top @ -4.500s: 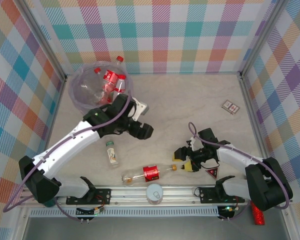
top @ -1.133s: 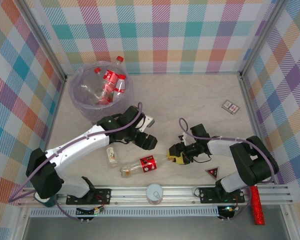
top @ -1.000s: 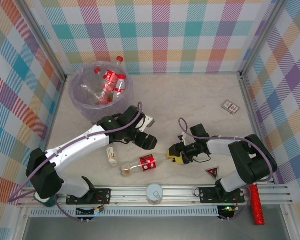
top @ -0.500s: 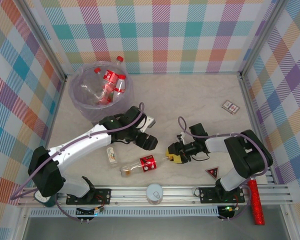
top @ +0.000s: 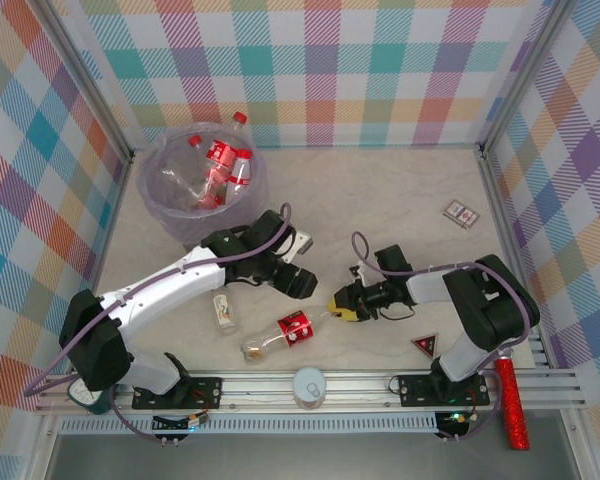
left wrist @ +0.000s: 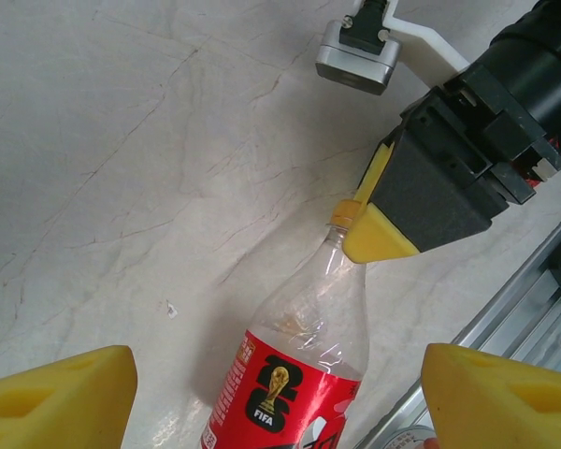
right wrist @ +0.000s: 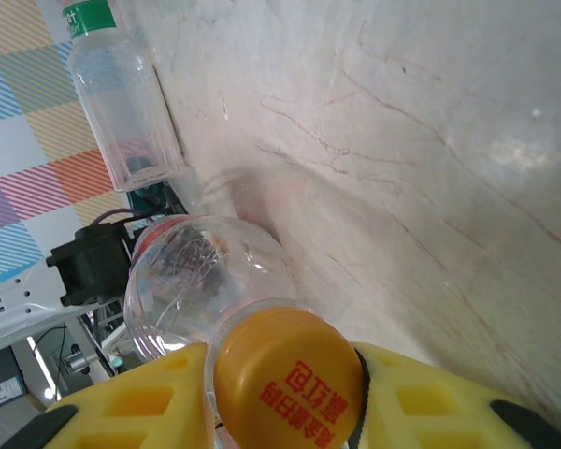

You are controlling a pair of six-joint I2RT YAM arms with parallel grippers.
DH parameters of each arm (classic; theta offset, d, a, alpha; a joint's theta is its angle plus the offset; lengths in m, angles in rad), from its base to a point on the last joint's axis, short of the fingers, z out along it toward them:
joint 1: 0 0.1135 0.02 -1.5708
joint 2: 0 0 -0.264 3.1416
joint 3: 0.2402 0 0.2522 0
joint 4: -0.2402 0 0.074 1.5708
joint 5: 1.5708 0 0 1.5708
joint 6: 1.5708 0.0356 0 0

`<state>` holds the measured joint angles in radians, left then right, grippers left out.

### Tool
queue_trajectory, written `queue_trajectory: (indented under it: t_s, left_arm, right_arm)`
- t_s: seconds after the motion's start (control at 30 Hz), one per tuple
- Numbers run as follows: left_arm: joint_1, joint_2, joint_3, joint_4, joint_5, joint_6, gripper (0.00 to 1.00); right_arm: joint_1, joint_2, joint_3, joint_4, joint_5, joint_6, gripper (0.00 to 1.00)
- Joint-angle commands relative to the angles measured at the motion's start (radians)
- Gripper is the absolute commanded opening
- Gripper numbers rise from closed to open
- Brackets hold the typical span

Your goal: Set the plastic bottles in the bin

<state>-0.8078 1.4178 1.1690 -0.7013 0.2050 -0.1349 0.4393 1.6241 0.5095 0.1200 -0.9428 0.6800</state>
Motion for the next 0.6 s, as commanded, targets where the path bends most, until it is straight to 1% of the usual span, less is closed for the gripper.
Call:
queue_trajectory:
  t_s: [0.0,0.1,0.2,0.33,0.47,0.5,0.57]
  left_arm:
    - [-0.012,0.013,0.047,0.002,0.007,0.025,0.79]
    - [-0.012,0.016,0.063,-0.001,0.008,0.034,0.8]
    - [-0.013,0.016,0.08,-0.001,0.016,0.045,0.83]
    - [-0.013,0.03,0.111,0.004,0.029,0.063,0.88]
    - [-0.017,0.057,0.14,0.048,0.07,0.099,0.98]
    - [-0.018,0.065,0.147,0.058,0.082,0.105,1.0]
    - [-0.026,0.096,0.171,0.068,0.109,0.119,1.0]
  right_arm:
    - [0.003,-0.034,0.033,-0.056,0.045,-0.057,0.34]
    - [-0.009,-0.088,0.049,-0.127,0.052,-0.083,0.32]
    - [-0.05,-0.159,0.072,-0.223,0.055,-0.122,0.3]
    - [-0.157,-0.254,0.139,-0.402,0.03,-0.204,0.3]
    - [-0.248,-0.299,0.244,-0.622,0.014,-0.325,0.31]
    - [-0.27,-0.304,0.26,-0.652,0.006,-0.344,0.3]
    - [-0.318,-0.317,0.287,-0.691,-0.011,-0.371,0.3]
